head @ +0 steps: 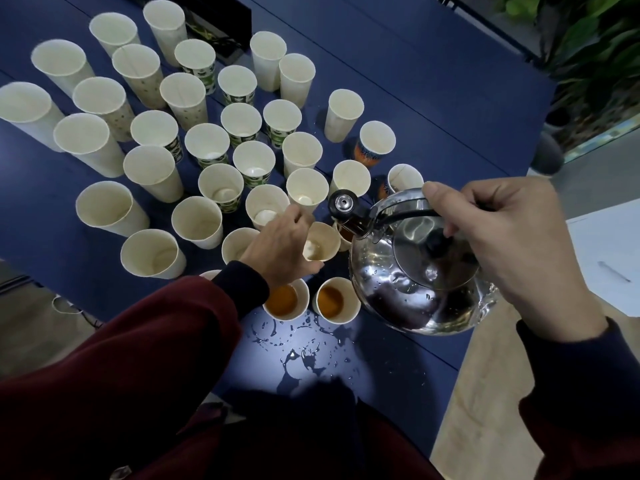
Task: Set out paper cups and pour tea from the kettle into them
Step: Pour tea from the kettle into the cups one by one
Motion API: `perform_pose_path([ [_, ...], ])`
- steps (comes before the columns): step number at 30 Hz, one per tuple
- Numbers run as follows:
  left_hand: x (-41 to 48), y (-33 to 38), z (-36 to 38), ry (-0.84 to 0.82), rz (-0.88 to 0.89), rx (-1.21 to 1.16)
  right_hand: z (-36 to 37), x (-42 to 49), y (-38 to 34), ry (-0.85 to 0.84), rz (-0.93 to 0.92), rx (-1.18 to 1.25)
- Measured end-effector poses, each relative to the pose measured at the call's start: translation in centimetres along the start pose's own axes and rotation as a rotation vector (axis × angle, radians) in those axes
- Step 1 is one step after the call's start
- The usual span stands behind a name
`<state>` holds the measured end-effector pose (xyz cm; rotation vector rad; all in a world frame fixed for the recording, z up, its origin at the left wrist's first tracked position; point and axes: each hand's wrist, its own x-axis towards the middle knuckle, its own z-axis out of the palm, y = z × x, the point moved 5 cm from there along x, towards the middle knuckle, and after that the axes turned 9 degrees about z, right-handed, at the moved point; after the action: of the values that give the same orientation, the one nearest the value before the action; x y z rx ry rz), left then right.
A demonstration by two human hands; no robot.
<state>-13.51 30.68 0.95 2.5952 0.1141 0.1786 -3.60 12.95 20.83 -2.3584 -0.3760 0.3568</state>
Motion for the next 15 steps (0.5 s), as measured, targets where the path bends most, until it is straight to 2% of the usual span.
perform_pose_path([
  [6, -0.48, 0.27, -0.39, 0.038, -0.029, -0.020, -0.39, -0.36, 0.20, -0.010, 0.000, -0.007],
  [15, -0.54, -0.08, -0.13, 0.009, -0.008, 0.022, -0.76, -0.63, 0.44, -0.006, -0.013, -0.025],
])
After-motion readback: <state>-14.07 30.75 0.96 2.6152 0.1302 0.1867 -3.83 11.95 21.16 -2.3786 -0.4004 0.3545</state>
